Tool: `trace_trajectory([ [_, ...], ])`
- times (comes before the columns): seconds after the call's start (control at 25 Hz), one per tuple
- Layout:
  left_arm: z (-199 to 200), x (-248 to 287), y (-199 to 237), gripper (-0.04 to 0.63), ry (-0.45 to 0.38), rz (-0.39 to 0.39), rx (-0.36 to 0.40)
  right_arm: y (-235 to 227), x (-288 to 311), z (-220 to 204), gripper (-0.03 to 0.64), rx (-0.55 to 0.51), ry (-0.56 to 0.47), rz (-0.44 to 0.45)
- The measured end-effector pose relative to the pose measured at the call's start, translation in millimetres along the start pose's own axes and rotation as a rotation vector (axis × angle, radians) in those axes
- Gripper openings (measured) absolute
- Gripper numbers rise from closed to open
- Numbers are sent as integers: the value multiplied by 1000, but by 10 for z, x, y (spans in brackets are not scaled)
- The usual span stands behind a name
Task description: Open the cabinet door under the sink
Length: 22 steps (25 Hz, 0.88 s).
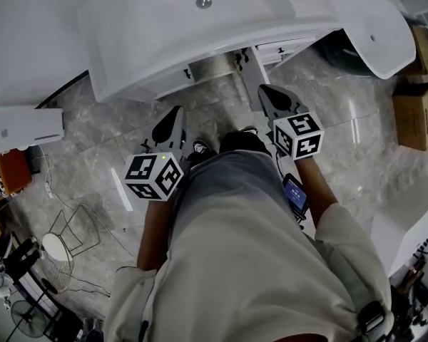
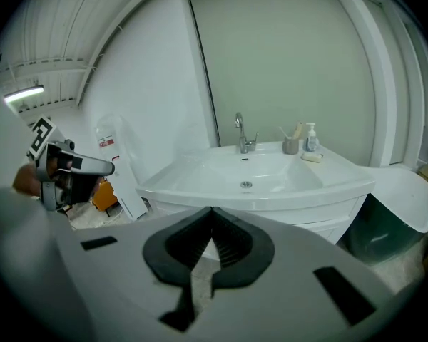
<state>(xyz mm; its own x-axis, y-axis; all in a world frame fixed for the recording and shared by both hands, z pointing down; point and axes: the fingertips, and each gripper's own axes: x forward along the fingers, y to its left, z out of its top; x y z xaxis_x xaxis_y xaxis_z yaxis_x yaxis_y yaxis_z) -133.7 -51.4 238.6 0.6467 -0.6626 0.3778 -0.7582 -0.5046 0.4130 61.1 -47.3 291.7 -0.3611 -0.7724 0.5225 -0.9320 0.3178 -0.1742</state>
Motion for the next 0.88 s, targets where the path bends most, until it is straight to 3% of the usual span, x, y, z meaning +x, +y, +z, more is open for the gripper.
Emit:
trace_trajectory([
  [0.88,426,-482,299,-2,-138,57,36,716,-204,878,12,-143,-156,74],
])
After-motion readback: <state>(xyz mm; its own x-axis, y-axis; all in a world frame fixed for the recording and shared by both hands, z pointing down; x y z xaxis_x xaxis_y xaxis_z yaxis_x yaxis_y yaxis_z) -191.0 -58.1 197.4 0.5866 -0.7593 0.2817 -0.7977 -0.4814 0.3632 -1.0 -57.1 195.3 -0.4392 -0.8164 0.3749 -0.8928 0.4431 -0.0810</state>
